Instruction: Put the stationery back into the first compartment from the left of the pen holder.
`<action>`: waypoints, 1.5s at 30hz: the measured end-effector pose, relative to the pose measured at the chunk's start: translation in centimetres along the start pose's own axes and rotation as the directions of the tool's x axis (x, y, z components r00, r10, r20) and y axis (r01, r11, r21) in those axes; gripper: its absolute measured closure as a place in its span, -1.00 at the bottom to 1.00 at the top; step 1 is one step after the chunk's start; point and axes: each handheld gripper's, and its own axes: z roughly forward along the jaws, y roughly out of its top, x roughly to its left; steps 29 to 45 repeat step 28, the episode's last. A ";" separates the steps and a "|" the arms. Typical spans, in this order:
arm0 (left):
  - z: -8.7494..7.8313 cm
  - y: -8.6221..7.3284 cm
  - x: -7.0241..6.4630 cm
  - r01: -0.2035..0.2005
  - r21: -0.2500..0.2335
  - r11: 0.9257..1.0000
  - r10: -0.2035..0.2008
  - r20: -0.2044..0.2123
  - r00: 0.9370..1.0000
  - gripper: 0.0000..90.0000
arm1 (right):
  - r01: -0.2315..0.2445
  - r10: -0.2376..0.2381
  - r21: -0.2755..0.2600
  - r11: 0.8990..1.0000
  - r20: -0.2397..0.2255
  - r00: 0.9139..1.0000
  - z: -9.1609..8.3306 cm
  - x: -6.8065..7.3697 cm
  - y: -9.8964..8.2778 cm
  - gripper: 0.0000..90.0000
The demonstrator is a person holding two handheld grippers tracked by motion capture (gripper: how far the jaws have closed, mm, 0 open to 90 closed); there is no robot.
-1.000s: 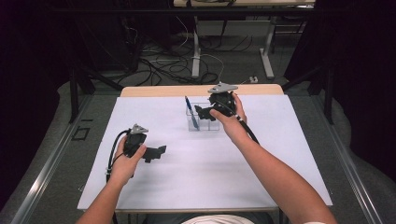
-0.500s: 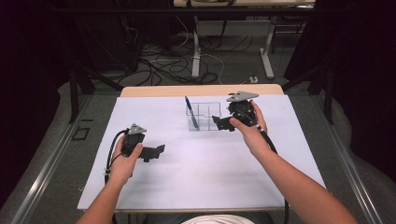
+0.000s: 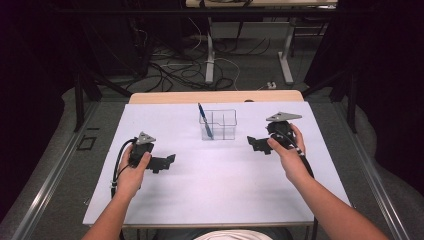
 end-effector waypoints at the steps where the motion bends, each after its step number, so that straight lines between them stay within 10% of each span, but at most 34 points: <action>1: 0.1 0.0 0.0 0.002 -0.013 1.000 -0.002 -0.006 1.000 -0.99 | -0.006 0.006 0.003 1.000 0.007 1.000 -0.2 -0.3 -0.3 -1.00; 23: -0.3 0.0 0.6 0.030 -0.016 0.999 -0.030 -0.025 0.999 -0.99 | -0.173 0.170 0.016 0.985 0.110 0.979 -2.0 -5.3 -7.1 -1.00; 45: -0.3 0.0 0.6 0.044 -0.030 0.999 -0.045 -0.032 0.998 -0.99 | -0.202 0.196 0.021 0.979 0.148 0.969 -2.1 -6.2 -7.7 -1.00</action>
